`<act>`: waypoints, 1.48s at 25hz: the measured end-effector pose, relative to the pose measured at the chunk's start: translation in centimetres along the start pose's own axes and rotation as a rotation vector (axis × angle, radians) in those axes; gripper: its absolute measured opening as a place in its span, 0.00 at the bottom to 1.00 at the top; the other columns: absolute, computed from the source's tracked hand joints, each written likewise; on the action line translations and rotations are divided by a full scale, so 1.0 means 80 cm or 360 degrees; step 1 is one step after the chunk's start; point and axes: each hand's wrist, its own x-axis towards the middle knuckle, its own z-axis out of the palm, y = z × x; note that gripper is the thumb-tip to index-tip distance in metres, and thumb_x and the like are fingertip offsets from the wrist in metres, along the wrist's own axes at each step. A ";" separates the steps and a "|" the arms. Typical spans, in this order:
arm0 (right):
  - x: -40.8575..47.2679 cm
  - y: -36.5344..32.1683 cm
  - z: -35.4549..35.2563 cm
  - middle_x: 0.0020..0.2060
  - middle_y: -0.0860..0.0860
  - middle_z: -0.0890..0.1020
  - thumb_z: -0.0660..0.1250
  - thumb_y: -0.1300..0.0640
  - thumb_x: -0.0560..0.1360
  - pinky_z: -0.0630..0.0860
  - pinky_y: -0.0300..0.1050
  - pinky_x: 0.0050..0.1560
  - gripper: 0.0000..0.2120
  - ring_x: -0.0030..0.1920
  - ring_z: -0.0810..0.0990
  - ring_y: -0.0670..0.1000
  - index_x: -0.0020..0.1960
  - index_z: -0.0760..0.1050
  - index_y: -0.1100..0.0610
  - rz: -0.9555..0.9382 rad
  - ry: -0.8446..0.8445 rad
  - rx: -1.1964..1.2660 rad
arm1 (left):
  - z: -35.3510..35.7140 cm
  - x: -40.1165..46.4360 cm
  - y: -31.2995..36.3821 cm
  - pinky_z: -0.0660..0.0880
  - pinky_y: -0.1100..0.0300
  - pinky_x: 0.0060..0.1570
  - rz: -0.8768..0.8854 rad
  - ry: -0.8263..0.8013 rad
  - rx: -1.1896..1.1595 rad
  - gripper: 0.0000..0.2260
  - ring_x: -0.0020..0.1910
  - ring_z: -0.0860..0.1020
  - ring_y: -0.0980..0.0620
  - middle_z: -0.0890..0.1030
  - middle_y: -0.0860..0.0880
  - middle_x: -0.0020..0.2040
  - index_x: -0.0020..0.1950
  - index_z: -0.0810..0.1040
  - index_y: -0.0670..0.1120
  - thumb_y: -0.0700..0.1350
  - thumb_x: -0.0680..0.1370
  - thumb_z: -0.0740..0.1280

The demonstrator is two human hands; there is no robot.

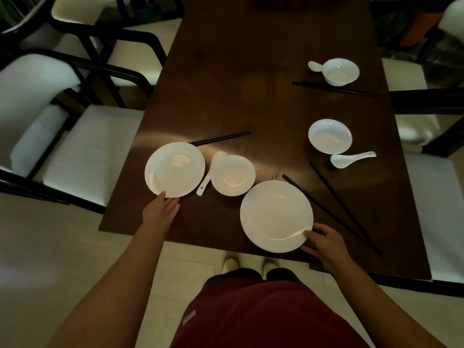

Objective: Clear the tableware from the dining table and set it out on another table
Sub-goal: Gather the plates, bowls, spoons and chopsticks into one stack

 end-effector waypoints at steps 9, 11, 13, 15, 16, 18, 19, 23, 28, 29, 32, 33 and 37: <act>0.005 0.003 -0.002 0.47 0.55 0.78 0.64 0.68 0.74 0.77 0.50 0.46 0.12 0.43 0.79 0.51 0.56 0.72 0.60 0.0005 -0.0005 0.0022 | 0.009 0.028 0.013 0.74 0.52 0.58 0.0004 0.0095 -0.0071 0.18 0.64 0.73 0.44 0.73 0.39 0.66 0.68 0.66 0.38 0.33 0.79 0.57; 0.005 0.002 -0.003 0.47 0.55 0.78 0.64 0.68 0.74 0.77 0.50 0.45 0.13 0.44 0.79 0.52 0.57 0.72 0.60 0.0004 -0.0024 0.0038 | 0.010 0.026 0.019 0.74 0.53 0.59 0.0103 0.0073 -0.0016 0.18 0.65 0.73 0.44 0.76 0.39 0.62 0.69 0.66 0.38 0.33 0.79 0.57; 0.004 0.001 -0.004 0.46 0.55 0.78 0.64 0.68 0.74 0.78 0.48 0.42 0.13 0.44 0.79 0.52 0.57 0.72 0.60 0.0000 -0.0044 0.0064 | 0.006 0.015 0.024 0.73 0.55 0.62 0.0230 0.0063 0.0210 0.15 0.67 0.71 0.42 0.74 0.37 0.64 0.65 0.68 0.36 0.35 0.79 0.57; 0.004 0.002 -0.005 0.45 0.54 0.79 0.64 0.68 0.74 0.77 0.46 0.39 0.12 0.43 0.79 0.52 0.56 0.72 0.60 0.0000 -0.0056 0.0095 | -0.002 0.002 0.029 0.70 0.59 0.64 0.0327 0.0043 0.0321 0.06 0.68 0.69 0.42 0.72 0.36 0.66 0.52 0.73 0.39 0.36 0.79 0.56; 0.004 0.003 -0.005 0.44 0.54 0.79 0.64 0.68 0.74 0.77 0.46 0.38 0.12 0.43 0.80 0.53 0.56 0.72 0.60 0.0002 -0.0062 0.0105 | -0.009 -0.007 0.034 0.69 0.60 0.64 0.0391 0.0011 0.0338 0.06 0.69 0.69 0.42 0.75 0.39 0.61 0.48 0.72 0.43 0.37 0.79 0.56; 0.005 0.004 -0.006 0.44 0.54 0.80 0.65 0.68 0.74 0.78 0.46 0.38 0.12 0.43 0.80 0.53 0.56 0.72 0.60 0.0004 -0.0073 0.0120 | -0.025 -0.025 0.047 0.71 0.60 0.64 0.0523 -0.0037 0.0280 0.07 0.68 0.70 0.43 0.77 0.48 0.49 0.50 0.73 0.43 0.37 0.79 0.56; 0.006 0.005 -0.007 0.44 0.55 0.80 0.65 0.68 0.73 0.78 0.46 0.39 0.13 0.43 0.80 0.53 0.56 0.72 0.60 0.0005 -0.0080 0.0126 | -0.033 -0.035 0.053 0.73 0.58 0.61 0.0545 -0.0027 0.0206 0.07 0.65 0.73 0.45 0.77 0.48 0.48 0.50 0.74 0.43 0.36 0.79 0.57; 0.007 0.006 -0.008 0.48 0.57 0.79 0.65 0.68 0.73 0.78 0.50 0.43 0.13 0.44 0.80 0.53 0.57 0.72 0.61 0.0014 -0.0117 0.0145 | -0.049 -0.086 0.046 0.78 0.59 0.48 0.0541 -0.0136 0.0300 0.07 0.44 0.82 0.57 0.82 0.47 0.51 0.51 0.76 0.42 0.36 0.78 0.60; 0.005 0.003 -0.013 0.49 0.57 0.79 0.65 0.67 0.74 0.78 0.52 0.49 0.16 0.47 0.80 0.54 0.61 0.71 0.64 0.0003 -0.0203 0.0119 | 0.004 -0.136 -0.051 0.80 0.64 0.36 0.0383 -0.0409 0.0692 0.08 0.39 0.81 0.53 0.82 0.47 0.40 0.45 0.79 0.44 0.33 0.76 0.63; 0.005 0.001 -0.014 0.50 0.57 0.79 0.65 0.65 0.74 0.78 0.52 0.48 0.16 0.47 0.80 0.55 0.61 0.71 0.64 0.0006 -0.0217 0.0110 | 0.016 -0.140 -0.071 0.80 0.66 0.34 0.0358 -0.0471 0.0743 0.09 0.39 0.81 0.51 0.82 0.46 0.40 0.45 0.79 0.44 0.32 0.76 0.63; 0.003 -0.002 -0.015 0.49 0.57 0.80 0.59 0.55 0.79 0.78 0.48 0.42 0.10 0.48 0.80 0.55 0.56 0.73 0.59 0.0070 -0.0259 0.0155 | 0.036 -0.143 -0.119 0.80 0.66 0.33 0.0283 -0.0569 0.0919 0.08 0.39 0.80 0.48 0.82 0.45 0.41 0.47 0.80 0.40 0.31 0.76 0.63; 0.002 -0.004 -0.015 0.47 0.57 0.80 0.56 0.51 0.80 0.78 0.47 0.40 0.11 0.47 0.80 0.55 0.53 0.73 0.57 0.0108 -0.0268 0.0194 | 0.038 -0.142 -0.129 0.80 0.65 0.33 0.0257 -0.0580 0.0954 0.08 0.40 0.80 0.48 0.82 0.44 0.41 0.47 0.80 0.39 0.31 0.75 0.63; 0.001 -0.002 -0.017 0.46 0.56 0.80 0.56 0.48 0.79 0.77 0.47 0.39 0.12 0.47 0.80 0.54 0.49 0.74 0.54 0.0100 -0.0274 0.0216 | 0.050 -0.135 -0.148 0.78 0.66 0.30 0.0166 -0.0518 0.0916 0.08 0.40 0.80 0.49 0.81 0.45 0.39 0.44 0.80 0.40 0.31 0.75 0.63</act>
